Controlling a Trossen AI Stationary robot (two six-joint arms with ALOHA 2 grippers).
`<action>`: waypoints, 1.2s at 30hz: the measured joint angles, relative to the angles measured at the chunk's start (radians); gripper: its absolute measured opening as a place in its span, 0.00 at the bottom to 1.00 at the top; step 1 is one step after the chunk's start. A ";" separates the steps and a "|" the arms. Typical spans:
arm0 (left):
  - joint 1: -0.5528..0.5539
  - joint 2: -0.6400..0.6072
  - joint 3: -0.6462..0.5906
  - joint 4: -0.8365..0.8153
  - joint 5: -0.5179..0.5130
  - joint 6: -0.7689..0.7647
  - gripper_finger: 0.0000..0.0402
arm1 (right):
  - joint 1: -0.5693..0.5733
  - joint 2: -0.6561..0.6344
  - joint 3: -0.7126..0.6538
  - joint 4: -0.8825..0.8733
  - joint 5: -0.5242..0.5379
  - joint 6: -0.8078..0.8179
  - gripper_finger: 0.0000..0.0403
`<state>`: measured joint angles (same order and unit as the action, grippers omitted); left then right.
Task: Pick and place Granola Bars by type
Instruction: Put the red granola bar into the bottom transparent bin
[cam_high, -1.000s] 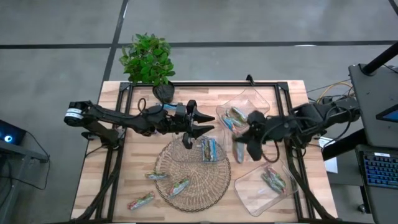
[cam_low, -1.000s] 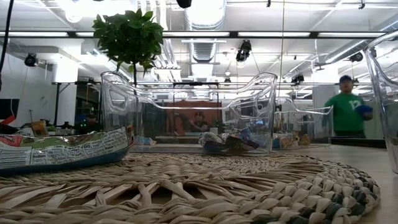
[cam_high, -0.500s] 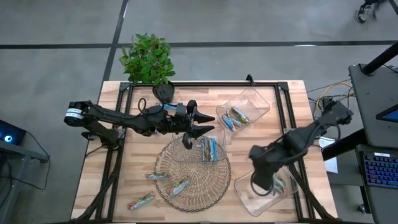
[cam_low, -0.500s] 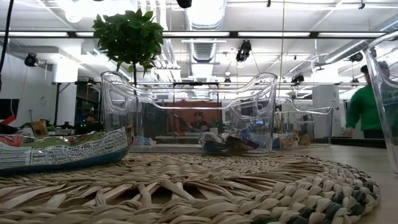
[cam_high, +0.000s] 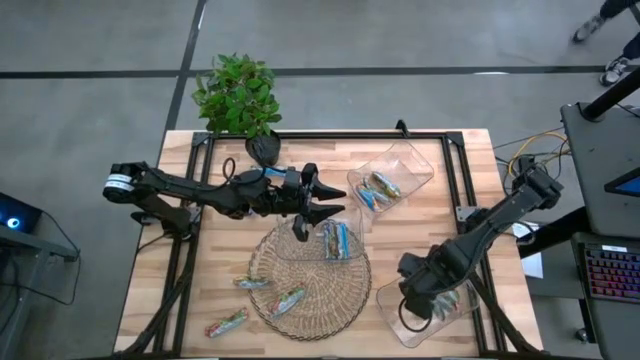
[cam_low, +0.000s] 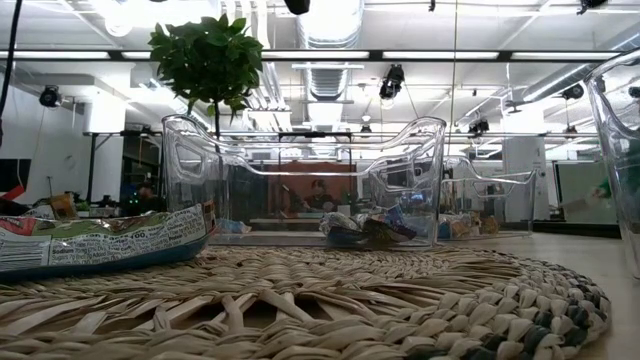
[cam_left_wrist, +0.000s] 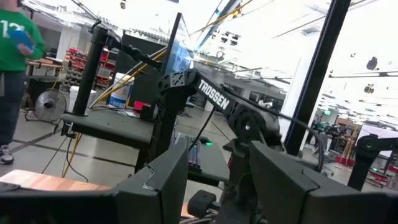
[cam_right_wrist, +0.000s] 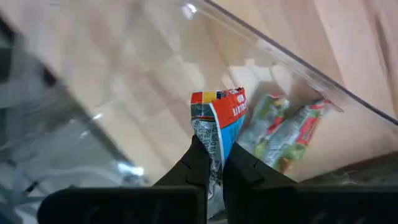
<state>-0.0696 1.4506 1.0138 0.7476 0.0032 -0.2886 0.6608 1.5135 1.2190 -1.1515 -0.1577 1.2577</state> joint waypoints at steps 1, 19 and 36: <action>0.000 0.000 0.000 -0.004 0.000 0.000 0.39 | 0.001 0.000 -0.021 0.013 0.000 0.004 0.03; 0.000 0.000 0.000 -0.019 0.001 0.003 0.39 | 0.007 -0.004 -0.328 0.296 0.002 0.021 0.03; 0.000 0.001 -0.001 -0.047 0.002 0.021 0.39 | 0.004 0.000 -0.319 0.353 0.061 -0.018 0.07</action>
<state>-0.0696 1.4513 1.0130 0.7004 0.0048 -0.2673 0.6651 1.5131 0.8999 -0.7986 -0.0964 1.2393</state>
